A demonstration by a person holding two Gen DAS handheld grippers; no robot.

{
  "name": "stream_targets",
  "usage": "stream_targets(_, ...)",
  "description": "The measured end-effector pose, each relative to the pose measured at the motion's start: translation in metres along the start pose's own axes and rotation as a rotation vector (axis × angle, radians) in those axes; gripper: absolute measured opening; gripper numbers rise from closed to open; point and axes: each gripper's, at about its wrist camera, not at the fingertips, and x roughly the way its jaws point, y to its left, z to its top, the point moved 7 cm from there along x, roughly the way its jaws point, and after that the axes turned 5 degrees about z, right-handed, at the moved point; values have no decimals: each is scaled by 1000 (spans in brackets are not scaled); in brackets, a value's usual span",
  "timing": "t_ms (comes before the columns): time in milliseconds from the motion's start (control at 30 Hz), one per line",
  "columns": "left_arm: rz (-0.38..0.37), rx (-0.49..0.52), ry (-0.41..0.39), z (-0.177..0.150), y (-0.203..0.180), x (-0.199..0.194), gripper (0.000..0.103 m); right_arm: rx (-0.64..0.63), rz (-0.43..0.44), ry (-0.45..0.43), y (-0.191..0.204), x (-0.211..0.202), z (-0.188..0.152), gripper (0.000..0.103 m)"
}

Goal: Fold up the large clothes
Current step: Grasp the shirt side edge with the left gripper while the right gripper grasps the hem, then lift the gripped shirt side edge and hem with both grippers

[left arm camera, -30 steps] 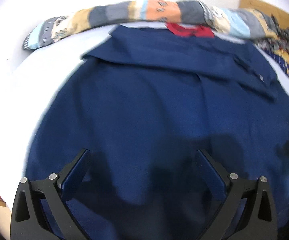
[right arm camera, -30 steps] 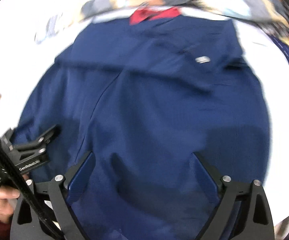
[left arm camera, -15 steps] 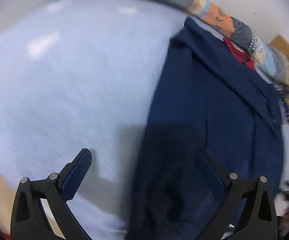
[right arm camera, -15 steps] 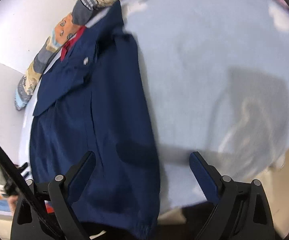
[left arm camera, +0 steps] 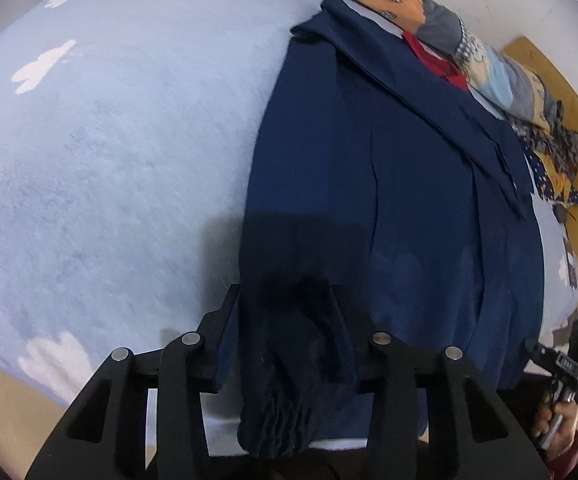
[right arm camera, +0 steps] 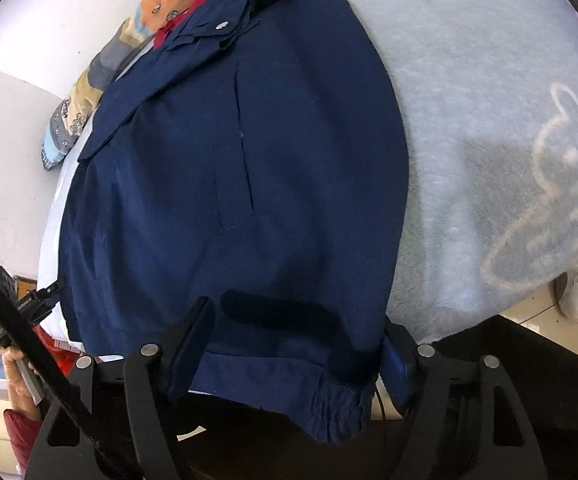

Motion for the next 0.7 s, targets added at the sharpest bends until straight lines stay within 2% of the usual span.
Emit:
stream_targets(67,2,19,33,-5,-2,4,44,-10,-12,-2,2,3,2,80)
stream_targets(100,-4,19,57,-9,-3,7,56,-23,-21,-1,4,4,1,80)
stream_targets(133,-9,23,74,-13,-5,10,58,-36,-29,0,7,4,-1,74)
stream_targets(167,26,72,68,-15,-11,12,57,-55,-32,-3,10,4,-1,61)
stream_targets(200,36,136,81,-19,-16,11,49,-70,-35,-9,12,3,0,18)
stream_targets(233,66,162,70,-20,-19,11,31,-70,-37,-20,12,1,1,7)
stream_targets(267,87,164,62,-21,-19,10,23,-56,-9,-33,11,-2,1,6)
stream_targets(333,52,134,54,-23,-20,3,15,-42,16,-62,12,-13,7,5)
stream_targets(467,45,158,7,-32,-33,-14,13,-45,-12,-164,5,-52,25,5)
stream_targets(567,14,164,-14,-44,-40,-27,13,-21,-16,-188,-5,-76,37,5)
stream_targets(700,-39,222,-22,-66,-59,-46,12,-74,-101,-239,-5,-109,55,5)
